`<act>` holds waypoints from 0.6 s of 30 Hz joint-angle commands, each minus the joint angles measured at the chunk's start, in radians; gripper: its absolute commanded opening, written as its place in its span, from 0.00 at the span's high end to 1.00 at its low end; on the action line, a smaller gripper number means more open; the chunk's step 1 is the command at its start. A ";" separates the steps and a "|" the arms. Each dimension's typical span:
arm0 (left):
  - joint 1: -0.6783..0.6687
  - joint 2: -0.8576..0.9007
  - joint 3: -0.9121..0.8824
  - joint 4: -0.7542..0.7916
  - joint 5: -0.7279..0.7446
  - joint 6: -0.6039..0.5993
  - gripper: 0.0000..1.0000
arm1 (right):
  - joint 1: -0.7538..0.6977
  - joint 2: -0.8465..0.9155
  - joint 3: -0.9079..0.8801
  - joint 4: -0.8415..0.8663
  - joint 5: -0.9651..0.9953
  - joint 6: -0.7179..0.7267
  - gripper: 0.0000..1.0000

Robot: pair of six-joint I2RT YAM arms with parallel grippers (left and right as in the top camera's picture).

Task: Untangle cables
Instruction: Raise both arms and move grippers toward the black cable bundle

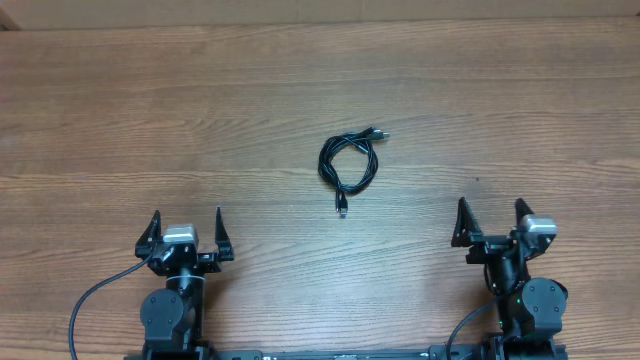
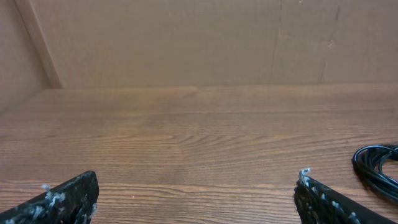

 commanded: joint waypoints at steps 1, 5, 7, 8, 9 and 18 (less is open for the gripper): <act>-0.006 -0.011 -0.006 0.002 0.030 0.000 0.00 | -0.006 0.014 -0.012 0.011 -0.076 0.291 0.00; -0.006 -0.011 -0.005 -0.003 0.131 -0.130 0.00 | -0.006 0.030 -0.012 0.015 -0.102 0.430 0.00; -0.006 -0.010 -0.005 0.010 0.196 -0.131 0.00 | -0.006 0.030 -0.011 0.029 -0.161 0.409 0.00; -0.006 -0.010 -0.001 0.019 0.245 -0.104 0.00 | -0.006 0.030 -0.010 0.040 -0.224 0.356 0.00; -0.006 -0.010 0.007 0.018 0.278 -0.096 0.00 | -0.006 0.030 -0.005 0.040 -0.265 0.320 0.00; -0.007 0.178 0.292 -0.064 0.329 -0.159 0.00 | -0.006 0.183 0.243 -0.111 -0.259 0.189 0.01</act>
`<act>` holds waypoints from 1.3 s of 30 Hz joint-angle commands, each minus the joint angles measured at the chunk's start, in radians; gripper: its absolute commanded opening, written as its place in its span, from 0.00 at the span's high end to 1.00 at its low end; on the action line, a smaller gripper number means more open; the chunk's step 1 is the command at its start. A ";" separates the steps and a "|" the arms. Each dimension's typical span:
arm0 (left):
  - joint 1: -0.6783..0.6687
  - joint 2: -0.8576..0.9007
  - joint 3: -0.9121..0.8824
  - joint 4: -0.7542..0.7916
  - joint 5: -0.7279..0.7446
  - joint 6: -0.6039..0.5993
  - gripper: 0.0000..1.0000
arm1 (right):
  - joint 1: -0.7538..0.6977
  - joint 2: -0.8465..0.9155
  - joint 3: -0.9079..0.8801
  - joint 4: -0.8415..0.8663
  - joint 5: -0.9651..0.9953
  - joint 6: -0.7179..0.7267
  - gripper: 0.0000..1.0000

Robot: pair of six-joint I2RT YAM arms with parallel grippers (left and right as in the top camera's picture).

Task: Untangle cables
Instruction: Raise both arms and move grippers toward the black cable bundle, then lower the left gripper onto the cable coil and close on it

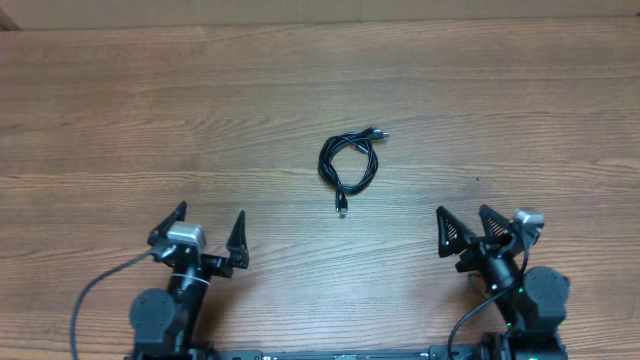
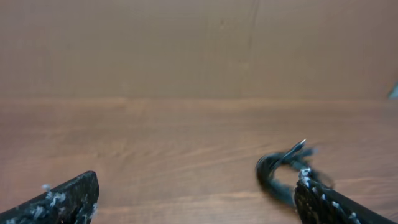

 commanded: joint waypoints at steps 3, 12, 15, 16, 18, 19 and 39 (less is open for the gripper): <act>-0.007 0.257 0.294 -0.103 0.050 -0.027 0.00 | -0.006 0.192 0.253 -0.028 -0.003 -0.043 0.00; -0.033 0.784 0.887 -0.539 0.069 0.097 0.00 | 0.051 0.673 0.706 -0.352 0.014 -0.195 0.01; -0.065 0.941 1.088 -0.692 0.060 0.102 0.00 | 0.109 0.816 0.828 -0.414 0.082 -0.194 0.00; -0.084 1.014 1.181 -0.772 0.040 0.104 0.00 | 0.132 0.866 0.876 -0.441 0.111 -0.193 0.00; -0.108 1.098 1.282 -0.866 0.014 0.105 0.00 | 0.161 0.934 0.937 -0.467 0.134 -0.194 0.00; -0.123 1.145 1.332 -0.912 0.012 0.105 0.00 | 0.173 0.962 0.958 -0.467 0.130 -0.193 0.00; -0.243 1.676 1.434 -0.908 -0.108 -0.180 0.00 | 0.196 1.008 0.980 -0.569 0.065 -0.246 0.00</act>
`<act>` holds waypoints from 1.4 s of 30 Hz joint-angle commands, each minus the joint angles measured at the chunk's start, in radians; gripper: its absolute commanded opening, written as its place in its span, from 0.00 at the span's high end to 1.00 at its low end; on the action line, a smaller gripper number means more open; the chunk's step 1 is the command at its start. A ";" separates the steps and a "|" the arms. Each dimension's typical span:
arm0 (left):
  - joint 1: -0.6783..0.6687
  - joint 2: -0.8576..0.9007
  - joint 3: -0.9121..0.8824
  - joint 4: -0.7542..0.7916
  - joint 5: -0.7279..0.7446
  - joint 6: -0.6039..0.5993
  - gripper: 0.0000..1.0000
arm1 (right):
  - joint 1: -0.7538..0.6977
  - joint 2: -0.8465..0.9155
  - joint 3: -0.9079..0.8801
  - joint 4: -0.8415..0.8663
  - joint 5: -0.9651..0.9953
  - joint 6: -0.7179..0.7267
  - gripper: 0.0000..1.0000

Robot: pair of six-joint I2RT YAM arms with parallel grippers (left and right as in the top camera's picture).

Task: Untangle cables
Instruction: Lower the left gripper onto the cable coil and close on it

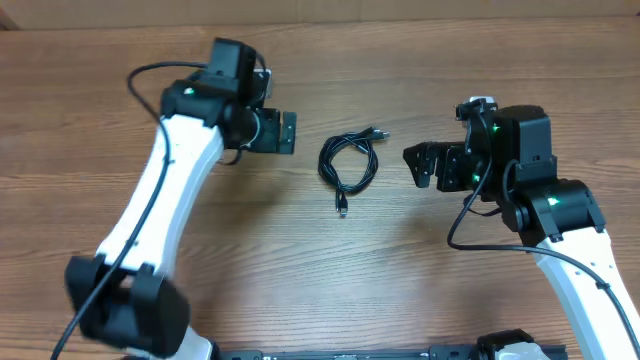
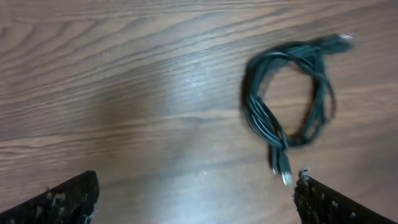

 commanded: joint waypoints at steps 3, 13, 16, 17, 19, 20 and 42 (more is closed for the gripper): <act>-0.020 0.137 0.019 0.070 -0.048 -0.242 0.00 | 0.004 -0.008 0.031 -0.012 0.019 -0.012 0.00; -0.020 0.300 0.019 0.169 0.087 -0.485 0.00 | 0.004 -0.008 0.030 -0.039 0.037 -0.015 0.00; -0.022 0.340 0.019 0.209 0.155 -0.485 0.00 | 0.004 -0.008 0.030 -0.043 0.038 -0.015 0.00; -0.025 0.351 0.019 0.223 0.175 -0.484 0.00 | 0.004 -0.008 0.030 -0.045 0.038 -0.015 0.00; -0.034 0.375 0.019 0.244 0.187 -0.485 0.00 | 0.004 -0.008 0.030 -0.046 0.038 -0.015 0.00; -0.040 0.382 0.019 0.249 0.187 -0.485 0.00 | 0.004 -0.008 0.030 -0.046 0.038 -0.015 0.00; -0.096 0.470 -0.006 0.255 0.054 -0.484 0.43 | 0.004 -0.008 0.030 -0.060 0.056 -0.015 0.00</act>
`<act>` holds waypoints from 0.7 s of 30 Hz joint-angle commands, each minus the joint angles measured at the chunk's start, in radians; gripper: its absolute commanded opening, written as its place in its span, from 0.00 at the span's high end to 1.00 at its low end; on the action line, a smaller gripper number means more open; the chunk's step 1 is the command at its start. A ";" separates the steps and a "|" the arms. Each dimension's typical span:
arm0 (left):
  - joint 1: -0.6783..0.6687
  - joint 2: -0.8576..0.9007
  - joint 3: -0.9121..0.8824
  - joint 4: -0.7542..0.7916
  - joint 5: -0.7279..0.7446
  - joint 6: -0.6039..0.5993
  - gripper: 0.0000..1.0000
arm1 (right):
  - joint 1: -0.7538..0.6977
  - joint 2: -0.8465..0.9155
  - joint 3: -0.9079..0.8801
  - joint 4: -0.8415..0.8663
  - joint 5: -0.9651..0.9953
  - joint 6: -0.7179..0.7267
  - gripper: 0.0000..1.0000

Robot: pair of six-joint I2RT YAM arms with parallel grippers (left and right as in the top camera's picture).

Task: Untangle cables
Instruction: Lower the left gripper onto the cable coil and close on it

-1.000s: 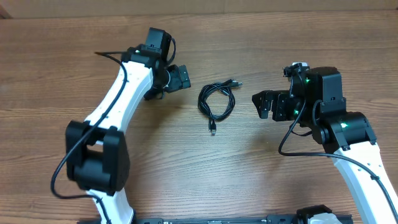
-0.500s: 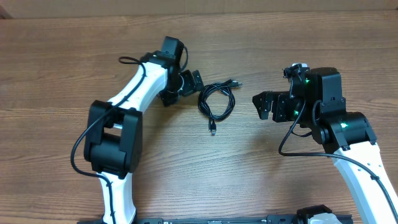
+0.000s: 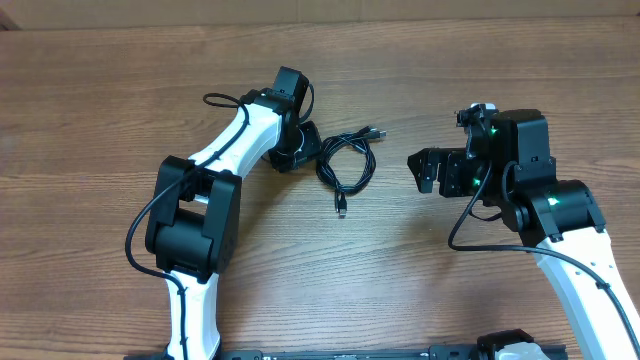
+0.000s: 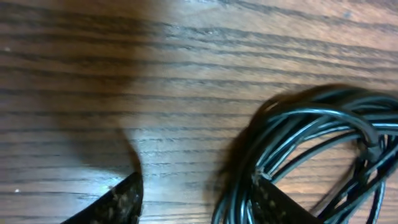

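A black cable (image 3: 348,160) lies coiled in a loose bundle at the middle of the table, one plug (image 3: 380,133) poking out at the far right and another (image 3: 342,210) at the near end. My left gripper (image 3: 306,150) is low at the coil's left edge and open. In the left wrist view the left gripper (image 4: 196,200) straddles the coil's left strands (image 4: 239,180), with one fingertip (image 4: 273,202) inside the loop. My right gripper (image 3: 423,170) hovers open to the right of the coil, well apart from it.
The wooden table (image 3: 120,90) runs to a brown wall at the back. The left arm's own cable (image 3: 232,100) loops just behind its wrist. The right arm's body (image 3: 560,210) stands over the right side of the table.
My left gripper was left of the coil and above it. Now it is down at the table with the coil's left strands between its open fingers. The right arm has hardly moved.
Both arms sat folded at the front edge with open grippers, the coil untouched at mid-table. Then both had turned inward. Then they were out over the table, one on each side of the coil. Now the left straddles the coil's left edge.
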 commanded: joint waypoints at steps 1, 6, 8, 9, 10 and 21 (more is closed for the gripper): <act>-0.006 0.022 -0.009 -0.006 -0.050 -0.006 0.40 | 0.003 -0.008 0.030 0.002 0.011 -0.005 0.00; -0.011 0.027 -0.013 -0.006 -0.056 -0.006 0.46 | 0.003 -0.008 0.030 0.002 0.011 -0.005 0.00; -0.013 0.029 -0.013 -0.006 -0.068 -0.006 0.50 | 0.003 -0.008 0.030 0.002 0.011 -0.005 0.00; -0.015 0.031 -0.014 -0.007 -0.074 -0.006 0.55 | 0.003 -0.008 0.029 0.002 0.012 -0.005 0.00; -0.018 0.035 -0.016 -0.006 -0.080 -0.006 0.61 | 0.003 -0.008 0.029 0.002 0.016 -0.005 0.00; -0.029 0.159 -0.073 0.023 -0.058 0.031 0.96 | 0.003 -0.007 0.029 0.001 0.026 -0.005 0.00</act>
